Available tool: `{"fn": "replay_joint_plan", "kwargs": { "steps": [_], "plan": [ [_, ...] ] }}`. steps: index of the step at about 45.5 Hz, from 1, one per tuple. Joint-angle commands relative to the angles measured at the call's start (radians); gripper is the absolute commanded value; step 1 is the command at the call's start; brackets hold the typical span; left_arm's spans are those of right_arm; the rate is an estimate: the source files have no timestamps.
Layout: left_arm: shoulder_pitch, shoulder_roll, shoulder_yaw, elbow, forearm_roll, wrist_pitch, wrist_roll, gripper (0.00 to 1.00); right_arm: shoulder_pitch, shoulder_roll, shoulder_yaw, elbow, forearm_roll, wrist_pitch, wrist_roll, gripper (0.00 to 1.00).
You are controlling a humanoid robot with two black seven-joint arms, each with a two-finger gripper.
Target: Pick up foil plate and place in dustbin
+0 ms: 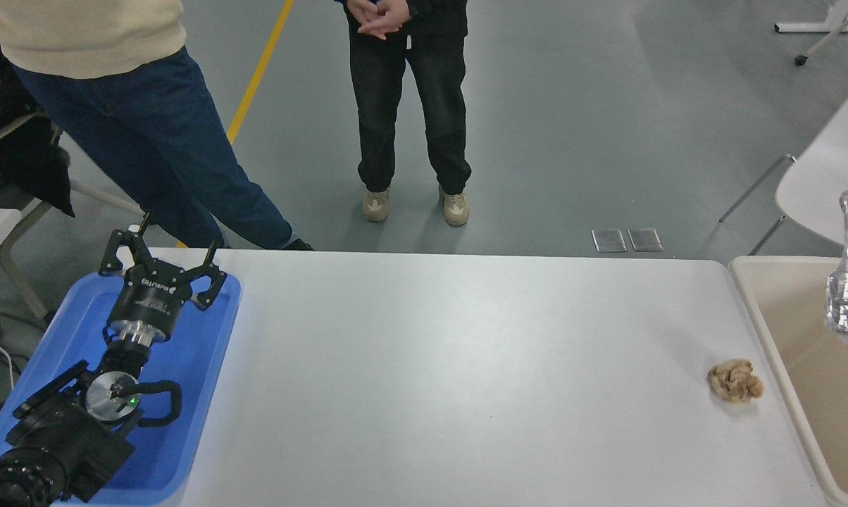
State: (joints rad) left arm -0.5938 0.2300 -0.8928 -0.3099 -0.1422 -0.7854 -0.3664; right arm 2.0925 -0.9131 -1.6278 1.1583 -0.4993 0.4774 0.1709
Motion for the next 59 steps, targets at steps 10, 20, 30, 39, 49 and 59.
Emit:
{"fn": "replay_joint_plan", "kwargs": {
  "steps": [10,20,30,39,49,59],
  "plan": [
    [0.000,0.000,0.000,0.000,0.000,0.000,0.000,1.00,-0.765,-0.056,0.498,-0.523,0.010,-0.138,-0.010,0.00],
    [0.000,0.000,0.000,0.000,0.000,0.000,0.000,1.00,-1.117,0.046,0.759,-0.834,0.010,-0.157,-0.013,0.00],
    [-0.001,0.000,0.000,0.000,0.000,0.000,0.000,1.00,-1.278,0.138,0.890,-0.964,0.010,-0.236,-0.090,0.00],
    [0.000,0.000,0.000,0.000,0.000,0.000,0.000,1.00,-1.319,0.183,0.907,-0.983,0.008,-0.272,-0.108,0.00],
    [-0.001,0.000,0.000,0.000,0.000,0.000,0.000,1.00,-1.378,0.207,0.939,-1.017,0.010,-0.326,-0.131,0.00],
    [-0.001,0.000,-0.002,0.000,0.000,0.000,0.000,1.00,-1.381,0.212,0.960,-1.017,0.010,-0.332,-0.134,0.00]
  ]
}}
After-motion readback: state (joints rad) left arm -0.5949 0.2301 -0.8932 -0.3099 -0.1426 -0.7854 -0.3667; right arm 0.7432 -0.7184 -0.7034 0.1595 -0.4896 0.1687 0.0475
